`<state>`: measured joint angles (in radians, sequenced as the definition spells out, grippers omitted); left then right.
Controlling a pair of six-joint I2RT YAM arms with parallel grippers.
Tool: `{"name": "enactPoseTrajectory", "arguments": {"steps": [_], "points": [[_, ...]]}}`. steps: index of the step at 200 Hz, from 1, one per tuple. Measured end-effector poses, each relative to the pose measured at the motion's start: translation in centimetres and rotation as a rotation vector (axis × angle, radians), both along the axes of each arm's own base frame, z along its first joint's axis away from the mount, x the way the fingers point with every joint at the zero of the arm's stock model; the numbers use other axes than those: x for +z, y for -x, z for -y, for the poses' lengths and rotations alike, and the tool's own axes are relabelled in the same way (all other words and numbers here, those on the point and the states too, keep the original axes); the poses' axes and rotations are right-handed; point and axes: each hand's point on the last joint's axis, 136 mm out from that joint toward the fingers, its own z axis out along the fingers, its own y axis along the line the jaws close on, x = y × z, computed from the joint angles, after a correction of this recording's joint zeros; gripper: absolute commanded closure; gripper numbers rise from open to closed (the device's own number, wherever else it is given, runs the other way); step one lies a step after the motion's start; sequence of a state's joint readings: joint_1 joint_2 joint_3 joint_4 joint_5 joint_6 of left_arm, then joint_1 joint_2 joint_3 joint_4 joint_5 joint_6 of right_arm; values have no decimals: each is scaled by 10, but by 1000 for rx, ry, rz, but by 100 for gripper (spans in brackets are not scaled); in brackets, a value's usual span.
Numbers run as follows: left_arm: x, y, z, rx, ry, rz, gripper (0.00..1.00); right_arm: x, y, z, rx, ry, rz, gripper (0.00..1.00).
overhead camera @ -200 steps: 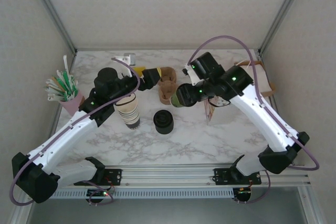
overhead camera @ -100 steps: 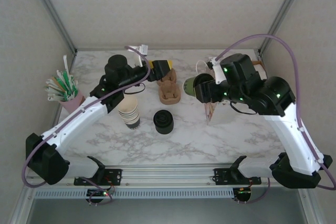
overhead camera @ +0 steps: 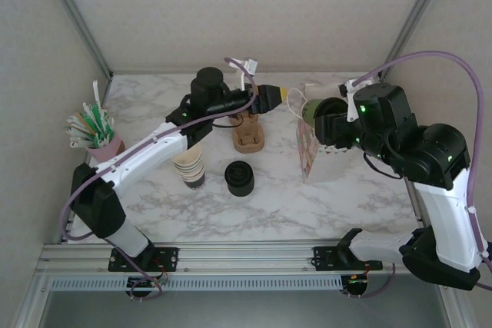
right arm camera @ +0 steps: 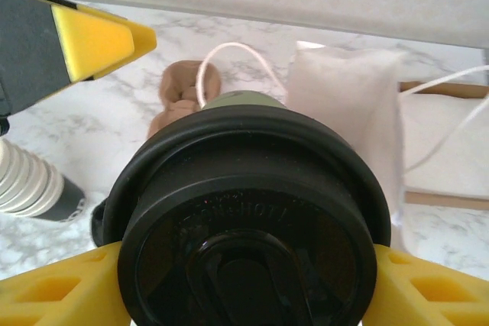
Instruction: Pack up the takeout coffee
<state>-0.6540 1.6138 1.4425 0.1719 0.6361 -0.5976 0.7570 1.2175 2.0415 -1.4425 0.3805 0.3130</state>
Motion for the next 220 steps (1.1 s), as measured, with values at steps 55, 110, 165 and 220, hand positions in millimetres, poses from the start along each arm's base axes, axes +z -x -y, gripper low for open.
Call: {"name": "enactPoseTrajectory", "arguments": {"steps": [55,110,165,220], "points": [[-28,-12,27,-50,-41,-61,36,-12,-22,23,-155,98,-70,32],[-40,-13,37,-96,-51,-86,65,-30,-51,31,-248,151,-167,31],[-46,-11,40,-122,-53,-105,89,-54,-71,35,-277,157,-269,31],[-45,-11,41,-126,-50,-100,100,-91,-79,30,-248,185,-408,31]]}}
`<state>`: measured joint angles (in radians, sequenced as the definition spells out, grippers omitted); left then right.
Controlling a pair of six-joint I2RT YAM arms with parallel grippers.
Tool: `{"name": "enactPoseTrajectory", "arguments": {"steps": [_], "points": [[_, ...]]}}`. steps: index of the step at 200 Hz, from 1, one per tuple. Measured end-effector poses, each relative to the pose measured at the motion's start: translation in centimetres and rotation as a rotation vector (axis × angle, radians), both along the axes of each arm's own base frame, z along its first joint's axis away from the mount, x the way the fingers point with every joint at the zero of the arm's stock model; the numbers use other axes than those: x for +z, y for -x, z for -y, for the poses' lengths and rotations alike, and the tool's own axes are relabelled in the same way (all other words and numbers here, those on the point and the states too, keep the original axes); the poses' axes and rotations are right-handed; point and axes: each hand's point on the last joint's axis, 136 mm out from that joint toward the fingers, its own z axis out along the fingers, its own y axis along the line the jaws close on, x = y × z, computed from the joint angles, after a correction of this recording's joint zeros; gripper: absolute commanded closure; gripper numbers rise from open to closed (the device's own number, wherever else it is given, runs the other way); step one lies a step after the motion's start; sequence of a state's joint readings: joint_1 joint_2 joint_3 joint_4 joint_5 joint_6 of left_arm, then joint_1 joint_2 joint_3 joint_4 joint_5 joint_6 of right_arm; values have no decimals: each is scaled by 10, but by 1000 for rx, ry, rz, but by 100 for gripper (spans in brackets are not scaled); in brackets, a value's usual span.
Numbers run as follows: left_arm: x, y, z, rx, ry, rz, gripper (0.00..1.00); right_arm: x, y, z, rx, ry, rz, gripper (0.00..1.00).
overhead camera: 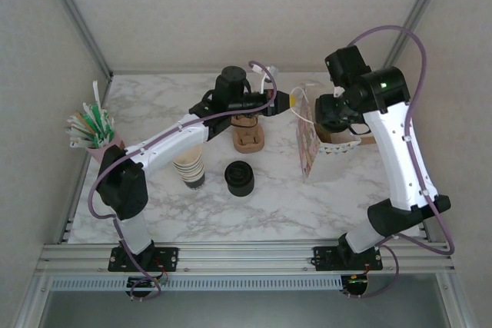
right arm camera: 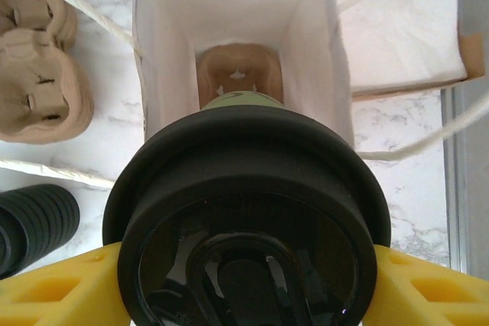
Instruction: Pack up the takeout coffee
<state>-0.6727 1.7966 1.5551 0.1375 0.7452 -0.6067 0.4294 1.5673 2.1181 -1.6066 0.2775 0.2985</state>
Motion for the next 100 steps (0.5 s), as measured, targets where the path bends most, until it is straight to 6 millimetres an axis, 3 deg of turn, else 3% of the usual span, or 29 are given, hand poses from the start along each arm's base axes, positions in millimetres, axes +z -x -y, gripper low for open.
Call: {"name": "enactPoseTrajectory", "arguments": {"steps": [28,62,100], "points": [[-3,1,-1,0,-3,-4,100,-16,-1,-3,17,1,-64,31],[-7,6,-5,5,-10,-17,100,-21,0,-6,30,-15,-88,31],[4,17,-16,18,1,-10,100,-27,3,-11,58,-35,-119,31]]}}
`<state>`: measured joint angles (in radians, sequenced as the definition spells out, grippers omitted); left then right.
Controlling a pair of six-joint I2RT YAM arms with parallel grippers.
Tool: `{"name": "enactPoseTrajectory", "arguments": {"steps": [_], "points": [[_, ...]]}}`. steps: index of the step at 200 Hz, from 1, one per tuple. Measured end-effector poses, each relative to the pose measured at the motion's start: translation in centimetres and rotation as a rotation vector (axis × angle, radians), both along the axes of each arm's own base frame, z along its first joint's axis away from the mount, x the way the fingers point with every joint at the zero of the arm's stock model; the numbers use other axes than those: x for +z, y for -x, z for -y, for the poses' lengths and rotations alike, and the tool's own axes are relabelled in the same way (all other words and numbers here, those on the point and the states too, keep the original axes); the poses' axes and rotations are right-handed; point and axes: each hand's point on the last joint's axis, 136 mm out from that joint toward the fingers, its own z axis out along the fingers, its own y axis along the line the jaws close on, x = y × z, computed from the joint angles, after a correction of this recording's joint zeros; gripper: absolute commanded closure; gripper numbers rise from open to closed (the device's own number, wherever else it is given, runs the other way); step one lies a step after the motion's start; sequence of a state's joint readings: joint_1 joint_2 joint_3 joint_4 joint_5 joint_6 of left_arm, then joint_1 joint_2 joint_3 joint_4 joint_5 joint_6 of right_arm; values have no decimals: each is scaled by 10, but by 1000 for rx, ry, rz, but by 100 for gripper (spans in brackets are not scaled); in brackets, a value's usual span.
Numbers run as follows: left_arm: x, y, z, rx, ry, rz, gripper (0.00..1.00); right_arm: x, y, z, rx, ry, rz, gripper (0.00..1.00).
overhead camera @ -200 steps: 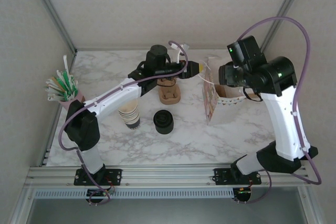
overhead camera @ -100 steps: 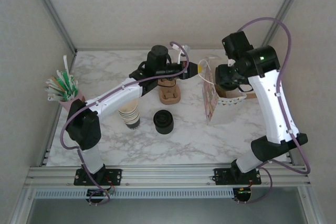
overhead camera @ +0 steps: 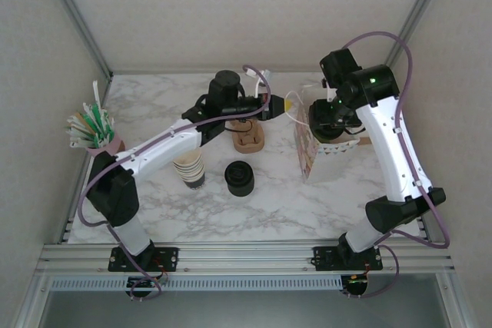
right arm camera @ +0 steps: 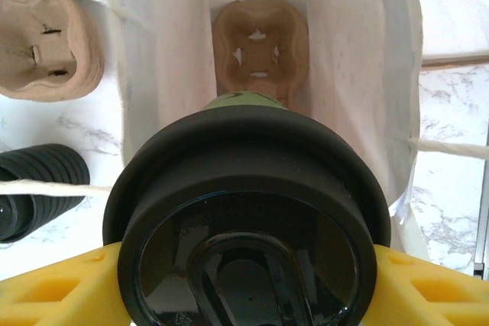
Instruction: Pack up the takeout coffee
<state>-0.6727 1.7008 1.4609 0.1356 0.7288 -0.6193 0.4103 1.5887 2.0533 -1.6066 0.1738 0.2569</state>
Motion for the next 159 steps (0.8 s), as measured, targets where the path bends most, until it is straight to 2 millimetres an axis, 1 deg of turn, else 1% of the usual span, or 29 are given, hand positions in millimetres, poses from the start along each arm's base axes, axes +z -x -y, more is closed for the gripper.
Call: {"name": "enactPoseTrajectory", "arguments": {"steps": [15,39,72,109,134,159], "points": [[7,4,-5,9,10,4,100,-4,2,-2,10,-6,-17,31],[10,11,-12,22,14,4,100,-6,3,-3,18,-10,-28,31],[6,12,-17,39,7,-3,100,-10,2,-7,31,-17,-44,31],[-4,11,-18,51,-8,-17,100,-24,-5,-15,51,4,-94,31],[-3,10,-19,62,-11,-11,100,-34,-7,-24,77,18,-122,31],[-2,8,-21,74,-11,-4,100,-34,-8,-30,93,20,-124,31]]}}
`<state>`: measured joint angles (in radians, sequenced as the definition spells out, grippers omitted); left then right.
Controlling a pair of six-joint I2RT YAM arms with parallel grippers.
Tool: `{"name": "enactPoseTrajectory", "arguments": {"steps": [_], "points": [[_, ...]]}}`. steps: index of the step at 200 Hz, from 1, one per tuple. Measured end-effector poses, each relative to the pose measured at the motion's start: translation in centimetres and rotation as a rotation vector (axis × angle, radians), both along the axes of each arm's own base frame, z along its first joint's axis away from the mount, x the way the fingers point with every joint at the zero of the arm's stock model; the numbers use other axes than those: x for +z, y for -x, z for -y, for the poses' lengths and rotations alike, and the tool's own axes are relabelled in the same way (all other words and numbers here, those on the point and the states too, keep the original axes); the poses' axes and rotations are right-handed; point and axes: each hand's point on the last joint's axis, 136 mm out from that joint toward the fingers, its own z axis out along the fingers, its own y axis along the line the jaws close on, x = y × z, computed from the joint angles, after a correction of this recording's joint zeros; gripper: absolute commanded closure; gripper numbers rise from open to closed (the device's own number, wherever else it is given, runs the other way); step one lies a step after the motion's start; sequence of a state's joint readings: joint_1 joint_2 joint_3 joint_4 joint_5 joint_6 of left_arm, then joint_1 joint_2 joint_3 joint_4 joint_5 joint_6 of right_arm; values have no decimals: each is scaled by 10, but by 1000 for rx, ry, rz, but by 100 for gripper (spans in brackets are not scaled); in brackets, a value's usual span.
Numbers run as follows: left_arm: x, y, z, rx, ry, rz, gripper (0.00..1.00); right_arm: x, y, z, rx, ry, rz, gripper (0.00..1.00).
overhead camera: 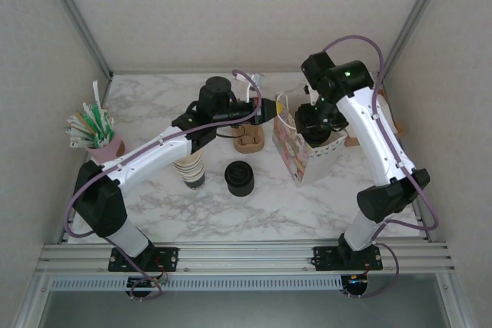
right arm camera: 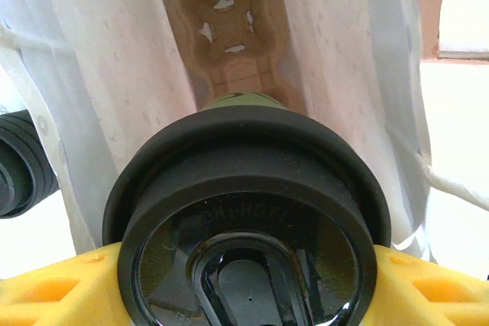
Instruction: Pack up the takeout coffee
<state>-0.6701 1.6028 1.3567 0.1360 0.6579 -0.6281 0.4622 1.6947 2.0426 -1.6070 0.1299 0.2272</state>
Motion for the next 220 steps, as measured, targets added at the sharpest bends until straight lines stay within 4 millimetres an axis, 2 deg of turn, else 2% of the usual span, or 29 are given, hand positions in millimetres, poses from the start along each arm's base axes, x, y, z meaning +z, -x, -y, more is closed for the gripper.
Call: {"name": "enactPoseTrajectory", "arguments": {"steps": [90,122,170,220], "points": [[4,-17,-22,49,-8,19,100,-4,0,-8,19,-4,-15,31],[4,-15,-22,32,-5,16,99,-7,0,-12,25,-10,-28,30],[-9,-13,-23,22,-19,-8,99,-25,-10,-16,23,22,-78,30],[-10,-13,-23,21,-21,-5,99,-34,-14,-16,18,35,-102,30]]}}
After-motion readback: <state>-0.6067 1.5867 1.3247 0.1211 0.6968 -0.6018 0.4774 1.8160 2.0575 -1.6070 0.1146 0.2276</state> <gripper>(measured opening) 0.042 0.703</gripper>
